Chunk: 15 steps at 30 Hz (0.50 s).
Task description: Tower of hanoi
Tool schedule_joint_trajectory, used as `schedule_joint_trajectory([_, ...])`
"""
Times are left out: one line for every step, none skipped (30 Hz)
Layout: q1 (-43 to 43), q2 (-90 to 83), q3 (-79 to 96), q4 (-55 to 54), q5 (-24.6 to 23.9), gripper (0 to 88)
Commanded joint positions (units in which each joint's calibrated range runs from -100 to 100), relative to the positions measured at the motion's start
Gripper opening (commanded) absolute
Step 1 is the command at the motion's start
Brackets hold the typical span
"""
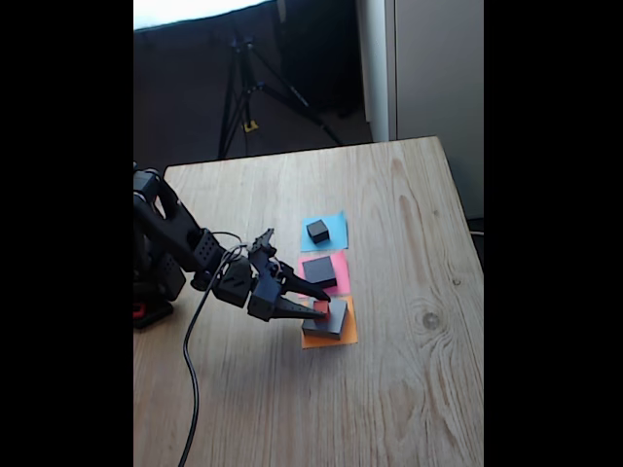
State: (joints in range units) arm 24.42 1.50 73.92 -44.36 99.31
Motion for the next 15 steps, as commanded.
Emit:
schedule_joint_trajectory([0.86, -0.59, -0.2, -1.74, 0.69, 12.4])
schedule_joint_trajectory([0.78, -0.59, -0.2, -1.9, 0.69, 13.0])
schedule_joint_trajectory([0.7, -0.59, -0.29, -2.14, 0.69, 13.5])
schedule_joint_trajectory([0.61, -0.74, -0.29, -2.22, 0.69, 14.9])
schedule_joint_trajectory([0.44, -0.97, -0.2, -2.22, 0.69, 15.4])
schedule_joint_trajectory([0.28, -1.19, -0.11, -2.22, 0.69, 15.7])
schedule_joint_trajectory([0.03, -1.42, -0.11, -2.22, 0.69, 16.3])
schedule_joint_trajectory([-0.14, -1.72, -0.02, -2.22, 0.69, 17.4])
schedule_joint_trajectory([-0.31, -2.03, -0.02, -2.22, 0.69, 18.1])
schedule_joint_trajectory([-0.56, -2.33, -0.02, -2.22, 0.69, 18.7])
schedule_joint_trajectory([-0.73, -2.78, -0.02, -2.14, 0.69, 19.1])
schedule_joint_trajectory([-0.81, -3.24, 0.17, -1.98, 0.69, 19.3])
schedule_joint_trajectory([-0.89, -3.77, 0.26, -1.66, 0.69, 19.6])
schedule_joint_trajectory([-1.06, -4.6, 0.35, -1.5, 0.69, 19.5])
schedule_joint_trajectory([-1.14, -5.51, 0.44, -0.85, 0.69, 19.4])
